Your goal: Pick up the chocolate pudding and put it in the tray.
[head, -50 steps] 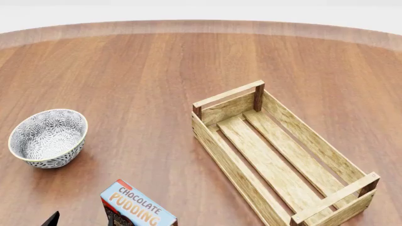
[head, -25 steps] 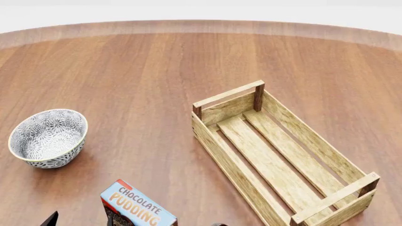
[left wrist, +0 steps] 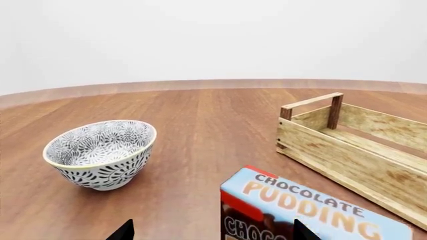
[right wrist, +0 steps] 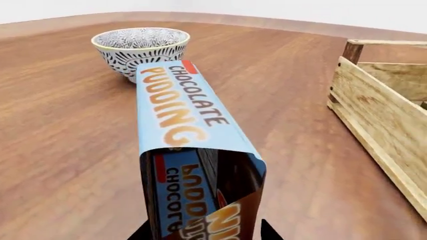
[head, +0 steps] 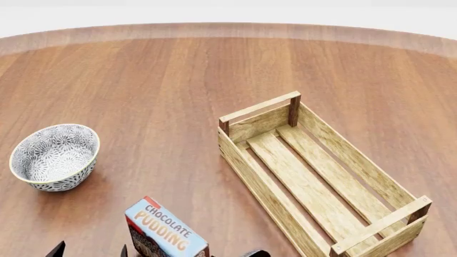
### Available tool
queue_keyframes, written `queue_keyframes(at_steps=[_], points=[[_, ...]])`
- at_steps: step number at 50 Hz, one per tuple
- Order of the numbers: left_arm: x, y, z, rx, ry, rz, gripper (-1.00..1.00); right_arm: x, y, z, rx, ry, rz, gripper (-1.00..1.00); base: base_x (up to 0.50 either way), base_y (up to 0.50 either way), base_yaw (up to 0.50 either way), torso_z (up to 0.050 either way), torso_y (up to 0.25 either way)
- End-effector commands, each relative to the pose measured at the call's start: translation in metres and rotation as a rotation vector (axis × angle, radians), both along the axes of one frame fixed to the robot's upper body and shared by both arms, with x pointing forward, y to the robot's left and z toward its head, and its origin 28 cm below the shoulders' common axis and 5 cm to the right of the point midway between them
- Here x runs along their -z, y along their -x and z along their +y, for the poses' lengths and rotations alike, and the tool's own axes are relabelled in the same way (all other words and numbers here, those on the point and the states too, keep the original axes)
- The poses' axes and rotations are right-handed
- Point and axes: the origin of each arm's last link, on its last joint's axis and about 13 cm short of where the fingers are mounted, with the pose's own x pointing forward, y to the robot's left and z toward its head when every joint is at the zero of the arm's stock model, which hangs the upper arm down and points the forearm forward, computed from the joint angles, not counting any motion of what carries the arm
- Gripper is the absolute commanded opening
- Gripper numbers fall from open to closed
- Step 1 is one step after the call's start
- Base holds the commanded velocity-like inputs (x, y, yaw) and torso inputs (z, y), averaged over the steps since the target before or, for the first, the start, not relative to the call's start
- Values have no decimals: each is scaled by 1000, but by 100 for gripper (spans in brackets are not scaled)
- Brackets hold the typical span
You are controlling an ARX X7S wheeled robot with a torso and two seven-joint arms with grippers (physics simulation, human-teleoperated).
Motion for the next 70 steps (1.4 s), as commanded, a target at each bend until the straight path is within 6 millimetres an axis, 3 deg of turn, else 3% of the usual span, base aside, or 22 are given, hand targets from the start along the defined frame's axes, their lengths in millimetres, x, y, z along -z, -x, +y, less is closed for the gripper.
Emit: queue_keyframes(at_steps=[1,36,70], points=[[-1,0,1,0,2,-1,100,-11,-7,-5,35,22,-31,-100,0,0,0,0,0],[3,-1,0,0,9,10,100,-57,-48,-16,162,43,-118,-100,0,0,0,0,0],[8,-3,1,-3,8,21,100,-76,-83,-35,288,76,-129,-100,0,0,0,0,0]])
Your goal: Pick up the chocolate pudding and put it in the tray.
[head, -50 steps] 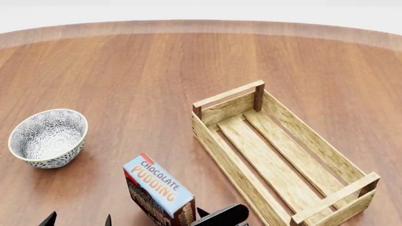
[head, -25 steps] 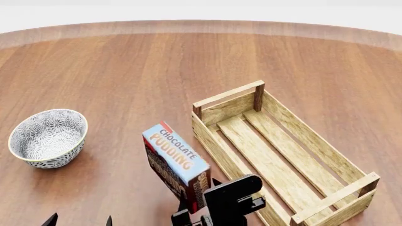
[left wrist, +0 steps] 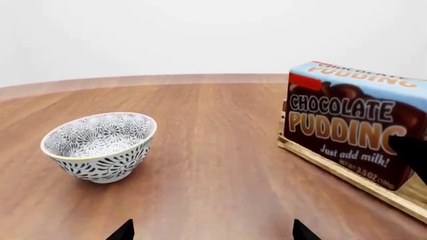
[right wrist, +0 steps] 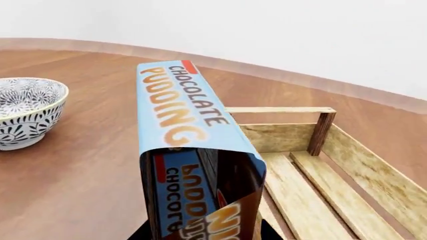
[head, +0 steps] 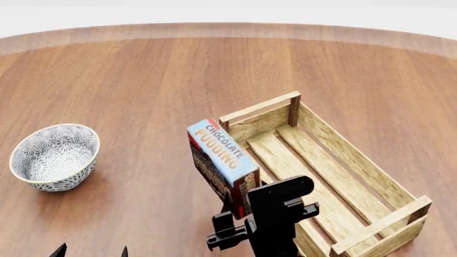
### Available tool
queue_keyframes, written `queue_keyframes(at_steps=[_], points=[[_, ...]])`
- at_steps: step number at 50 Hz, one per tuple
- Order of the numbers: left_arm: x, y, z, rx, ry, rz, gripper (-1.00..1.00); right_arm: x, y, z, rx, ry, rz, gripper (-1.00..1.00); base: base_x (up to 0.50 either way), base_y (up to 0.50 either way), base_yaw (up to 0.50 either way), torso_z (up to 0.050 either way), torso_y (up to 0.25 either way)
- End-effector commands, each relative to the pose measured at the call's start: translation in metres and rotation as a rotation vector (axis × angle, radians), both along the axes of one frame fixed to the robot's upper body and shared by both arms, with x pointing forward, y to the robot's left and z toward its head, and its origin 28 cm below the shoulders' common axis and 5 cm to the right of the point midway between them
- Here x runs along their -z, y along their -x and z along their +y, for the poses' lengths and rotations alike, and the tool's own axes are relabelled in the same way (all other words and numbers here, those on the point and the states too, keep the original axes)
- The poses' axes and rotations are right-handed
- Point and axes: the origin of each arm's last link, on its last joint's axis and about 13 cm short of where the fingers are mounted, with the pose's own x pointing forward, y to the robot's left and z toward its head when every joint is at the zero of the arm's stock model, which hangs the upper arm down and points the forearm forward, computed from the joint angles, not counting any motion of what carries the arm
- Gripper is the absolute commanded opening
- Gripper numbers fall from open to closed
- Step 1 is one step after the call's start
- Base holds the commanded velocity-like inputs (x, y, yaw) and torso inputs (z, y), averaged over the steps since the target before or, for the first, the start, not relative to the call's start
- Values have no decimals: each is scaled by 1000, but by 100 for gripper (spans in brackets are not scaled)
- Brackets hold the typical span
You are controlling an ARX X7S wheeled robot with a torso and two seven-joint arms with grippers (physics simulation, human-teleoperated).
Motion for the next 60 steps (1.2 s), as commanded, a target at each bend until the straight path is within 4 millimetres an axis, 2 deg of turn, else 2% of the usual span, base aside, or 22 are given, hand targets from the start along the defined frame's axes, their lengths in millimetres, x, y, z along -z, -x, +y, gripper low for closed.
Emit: queue_keyframes(at_steps=[1,60], points=[[2,0,0,0,1,5,100,-11,-10,-5,30,28,-20,-100,0,0,0,0,0],[6,-1,-2,3,4,18,100,-24,-18,-50,309,12,-12,-100,0,0,0,0,0]])
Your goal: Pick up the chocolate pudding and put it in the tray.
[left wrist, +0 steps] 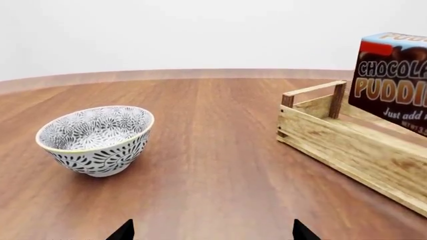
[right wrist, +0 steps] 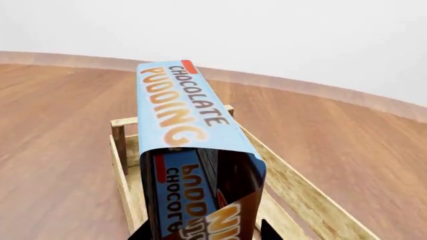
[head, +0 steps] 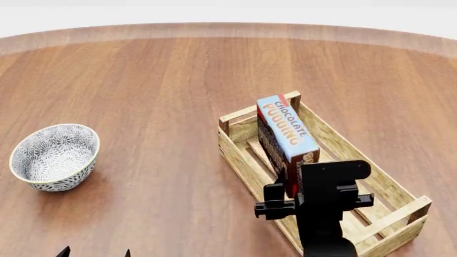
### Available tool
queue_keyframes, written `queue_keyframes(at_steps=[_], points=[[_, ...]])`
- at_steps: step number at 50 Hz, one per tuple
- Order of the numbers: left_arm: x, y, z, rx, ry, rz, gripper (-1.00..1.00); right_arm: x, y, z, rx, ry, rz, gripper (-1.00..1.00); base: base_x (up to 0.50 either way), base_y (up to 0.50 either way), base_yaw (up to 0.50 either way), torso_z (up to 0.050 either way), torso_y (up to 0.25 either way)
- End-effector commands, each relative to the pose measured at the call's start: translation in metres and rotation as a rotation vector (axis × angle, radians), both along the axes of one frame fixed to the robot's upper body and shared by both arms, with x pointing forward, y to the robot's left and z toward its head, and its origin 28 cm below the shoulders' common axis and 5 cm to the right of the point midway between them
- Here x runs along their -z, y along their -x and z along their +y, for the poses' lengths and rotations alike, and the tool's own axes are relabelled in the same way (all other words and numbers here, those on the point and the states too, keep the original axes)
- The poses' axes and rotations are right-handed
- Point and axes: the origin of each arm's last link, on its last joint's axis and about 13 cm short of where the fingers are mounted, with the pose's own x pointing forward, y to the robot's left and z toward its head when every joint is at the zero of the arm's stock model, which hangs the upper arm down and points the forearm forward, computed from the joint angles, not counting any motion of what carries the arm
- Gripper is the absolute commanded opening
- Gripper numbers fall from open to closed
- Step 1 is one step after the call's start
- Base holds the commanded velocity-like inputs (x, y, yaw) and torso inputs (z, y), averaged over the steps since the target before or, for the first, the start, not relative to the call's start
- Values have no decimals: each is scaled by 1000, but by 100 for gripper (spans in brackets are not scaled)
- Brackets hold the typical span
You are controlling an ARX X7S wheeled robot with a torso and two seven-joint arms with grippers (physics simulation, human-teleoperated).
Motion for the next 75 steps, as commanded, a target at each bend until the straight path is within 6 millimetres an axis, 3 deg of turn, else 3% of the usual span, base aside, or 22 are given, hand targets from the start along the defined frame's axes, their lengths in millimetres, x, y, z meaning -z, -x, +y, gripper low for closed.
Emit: queue_keyframes(at_steps=[1,61,62,75], points=[[1,0,0,-1,1,2,100,-2,0,-8,52,24,-1,-100,0,0,0,0,0],[3,-2,0,-7,-6,8,100,2,4,-23,149,37,23,-100,0,0,0,0,0],[4,-2,-1,-4,-4,9,100,3,4,-23,157,48,23,100,0,0,0,0,0],[3,-1,0,-5,-4,8,100,4,5,-24,162,50,23,100,0,0,0,0,0]])
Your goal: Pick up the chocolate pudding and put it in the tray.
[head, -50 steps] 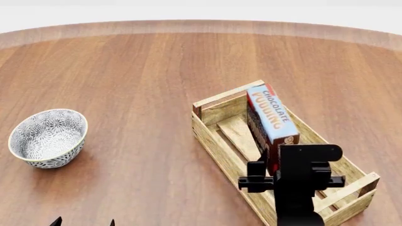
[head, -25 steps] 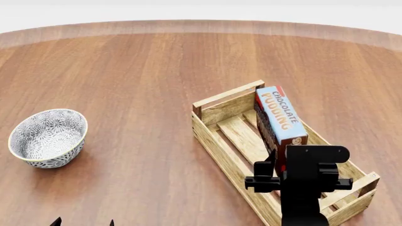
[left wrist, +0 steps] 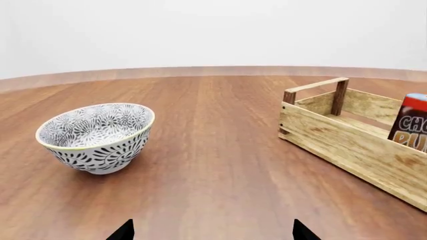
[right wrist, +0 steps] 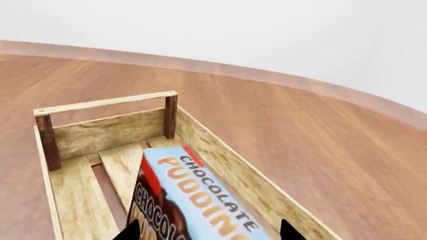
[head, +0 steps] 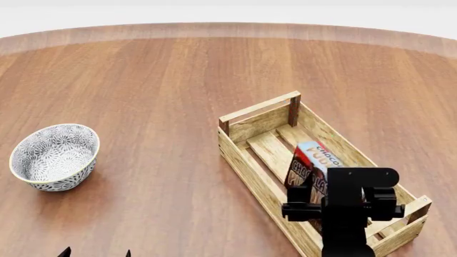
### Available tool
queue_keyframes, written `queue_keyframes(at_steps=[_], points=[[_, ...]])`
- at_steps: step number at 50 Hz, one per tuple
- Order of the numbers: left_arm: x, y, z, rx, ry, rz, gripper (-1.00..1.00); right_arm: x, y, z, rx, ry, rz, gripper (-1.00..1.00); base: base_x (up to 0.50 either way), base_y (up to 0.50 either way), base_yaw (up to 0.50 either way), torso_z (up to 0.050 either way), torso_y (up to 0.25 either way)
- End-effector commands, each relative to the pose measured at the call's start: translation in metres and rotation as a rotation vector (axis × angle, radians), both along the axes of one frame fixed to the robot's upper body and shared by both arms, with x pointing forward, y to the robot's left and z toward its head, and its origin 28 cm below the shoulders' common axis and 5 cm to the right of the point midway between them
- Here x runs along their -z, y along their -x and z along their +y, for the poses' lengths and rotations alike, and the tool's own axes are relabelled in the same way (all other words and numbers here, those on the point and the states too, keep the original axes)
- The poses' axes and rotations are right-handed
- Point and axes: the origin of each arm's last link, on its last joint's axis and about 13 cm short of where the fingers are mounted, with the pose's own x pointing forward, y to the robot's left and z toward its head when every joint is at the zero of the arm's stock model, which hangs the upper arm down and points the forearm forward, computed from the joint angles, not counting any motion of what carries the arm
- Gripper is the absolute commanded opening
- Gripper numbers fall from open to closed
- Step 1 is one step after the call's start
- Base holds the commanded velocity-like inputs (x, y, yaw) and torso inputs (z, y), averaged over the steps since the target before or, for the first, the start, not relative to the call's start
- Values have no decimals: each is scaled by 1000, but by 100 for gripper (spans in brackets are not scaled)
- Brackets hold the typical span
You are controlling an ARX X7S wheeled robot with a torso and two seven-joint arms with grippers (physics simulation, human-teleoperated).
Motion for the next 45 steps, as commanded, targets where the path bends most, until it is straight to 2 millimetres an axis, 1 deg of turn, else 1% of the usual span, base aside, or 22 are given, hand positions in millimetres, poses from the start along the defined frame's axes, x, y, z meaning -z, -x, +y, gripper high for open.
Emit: queue_keyframes(at_steps=[1,9,12,15,17,25,33,41,45], points=[[0,1,0,-2,2,1,100,1,1,-1,5,14,1,100,0,0,0,0,0],[-1,1,0,-1,1,-1,100,2,1,-1,7,15,-3,100,0,0,0,0,0],[-2,-1,0,-2,-2,-4,100,1,1,1,-4,13,-31,100,0,0,0,0,0],[-7,-3,0,-1,-8,-15,100,0,1,2,-9,14,-49,100,0,0,0,0,0],[-17,-3,0,1,-7,-33,100,-2,0,2,-16,-8,-94,100,0,0,0,0,0],[-35,-6,-2,2,-8,-74,100,-5,1,1,-30,-38,-179,100,0,0,0,0,0],[-48,-1,-3,6,-5,-105,100,-16,19,2,-43,-46,-241,100,0,0,0,0,0],[-55,1,-5,10,4,-126,100,-35,41,8,-68,-27,-330,100,0,0,0,0,0],[-60,1,-6,16,1,-138,100,-37,51,9,-74,-34,-364,100,0,0,0,0,0]])
